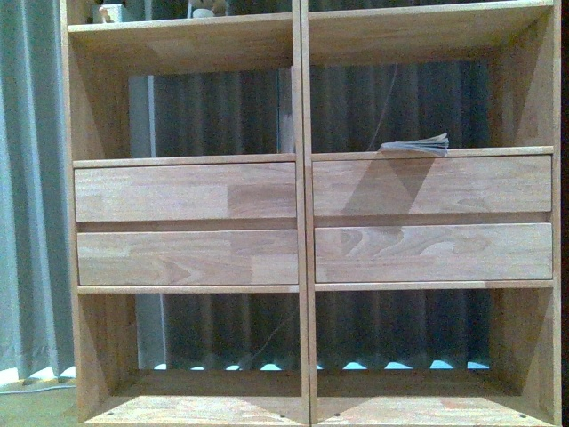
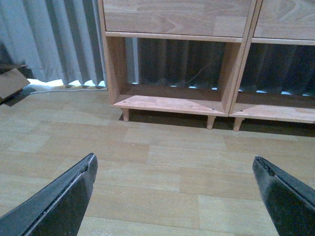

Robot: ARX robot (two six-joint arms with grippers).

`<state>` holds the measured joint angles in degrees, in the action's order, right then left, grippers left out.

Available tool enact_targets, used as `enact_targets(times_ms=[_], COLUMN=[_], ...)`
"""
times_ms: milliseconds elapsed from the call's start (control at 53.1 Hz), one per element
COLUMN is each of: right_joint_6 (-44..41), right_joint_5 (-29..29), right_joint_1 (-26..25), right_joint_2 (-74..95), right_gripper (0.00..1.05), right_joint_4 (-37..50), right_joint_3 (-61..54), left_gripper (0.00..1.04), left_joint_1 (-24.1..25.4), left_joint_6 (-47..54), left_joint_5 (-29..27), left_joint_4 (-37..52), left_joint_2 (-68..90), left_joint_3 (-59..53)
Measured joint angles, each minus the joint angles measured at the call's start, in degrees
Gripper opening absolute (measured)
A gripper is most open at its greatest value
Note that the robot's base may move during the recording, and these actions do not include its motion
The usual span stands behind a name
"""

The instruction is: Organize books on shelf

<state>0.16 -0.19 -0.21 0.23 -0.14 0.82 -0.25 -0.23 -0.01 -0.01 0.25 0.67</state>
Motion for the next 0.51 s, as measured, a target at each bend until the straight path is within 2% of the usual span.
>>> enact_targets(times_ms=[509], right_joint_6=[0.0], right_joint_5=[-0.02], right_joint_1=[0.0], right_joint_2=[0.0], right_gripper=[0.98], right_joint_4=[0.0], right_joint_3=[0.0], left_gripper=[0.97], left_joint_1=[0.0], left_joint_6=[0.0], left_joint_5=[0.0], left_joint_4=[0.0], left_joint_2=[0.0], left_joint_3=[0.0])
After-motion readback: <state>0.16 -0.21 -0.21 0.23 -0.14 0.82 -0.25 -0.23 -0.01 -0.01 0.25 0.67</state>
